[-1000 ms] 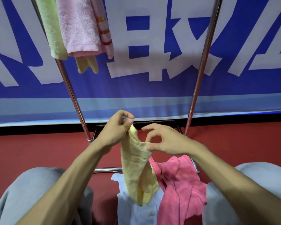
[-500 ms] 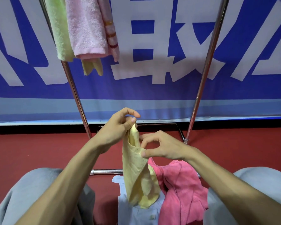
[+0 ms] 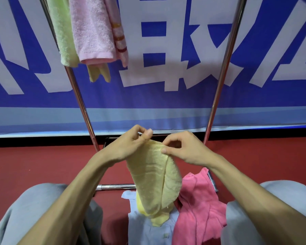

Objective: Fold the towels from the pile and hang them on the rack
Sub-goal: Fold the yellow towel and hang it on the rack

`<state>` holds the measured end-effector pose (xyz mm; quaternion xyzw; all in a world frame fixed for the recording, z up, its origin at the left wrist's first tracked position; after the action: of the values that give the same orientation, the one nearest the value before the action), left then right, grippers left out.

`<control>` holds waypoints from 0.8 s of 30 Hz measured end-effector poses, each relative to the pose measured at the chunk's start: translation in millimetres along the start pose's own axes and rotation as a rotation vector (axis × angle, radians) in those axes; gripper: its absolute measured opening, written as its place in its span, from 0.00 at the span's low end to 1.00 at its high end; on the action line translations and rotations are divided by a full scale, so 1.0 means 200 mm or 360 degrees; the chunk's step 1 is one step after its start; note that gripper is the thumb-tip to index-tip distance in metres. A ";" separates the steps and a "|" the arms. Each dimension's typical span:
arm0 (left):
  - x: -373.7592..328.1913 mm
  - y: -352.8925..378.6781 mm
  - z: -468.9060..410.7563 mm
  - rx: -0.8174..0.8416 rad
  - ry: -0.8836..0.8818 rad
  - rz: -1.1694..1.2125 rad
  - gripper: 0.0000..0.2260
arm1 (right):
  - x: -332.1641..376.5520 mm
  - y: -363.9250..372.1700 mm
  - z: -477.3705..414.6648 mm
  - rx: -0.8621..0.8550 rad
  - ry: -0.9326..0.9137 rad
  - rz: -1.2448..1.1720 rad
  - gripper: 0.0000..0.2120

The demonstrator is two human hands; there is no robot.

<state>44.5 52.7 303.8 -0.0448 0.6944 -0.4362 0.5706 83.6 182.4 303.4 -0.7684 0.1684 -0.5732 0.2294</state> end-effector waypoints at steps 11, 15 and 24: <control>-0.09 -0.03 0.02 -0.0068 0.0273 -0.0698 0.08 | -0.12 0.04 0.01 0.0222 0.0210 0.0241 0.05; -0.09 -0.07 0.02 -0.0187 0.0218 -0.0576 0.08 | -0.13 0.01 0.00 0.0172 0.0240 0.0239 0.06; -0.07 -0.16 0.04 -0.0578 0.0037 -0.0501 0.20 | -0.13 0.00 0.01 0.0105 0.0295 0.0129 0.09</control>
<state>41.6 36.4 336.3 -0.2493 0.7524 -0.3883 0.4700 78.5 195.5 282.3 -0.6967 0.2009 -0.6373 0.2609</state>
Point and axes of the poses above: each hand's wrist, its own z-axis away from the middle knuckle, its own y-axis out of the palm, x = y × z, the point moved 10 cm from there along -z, towards the middle knuckle, and after that the axes turned 6 degrees about -z, right-handed, at the moved point
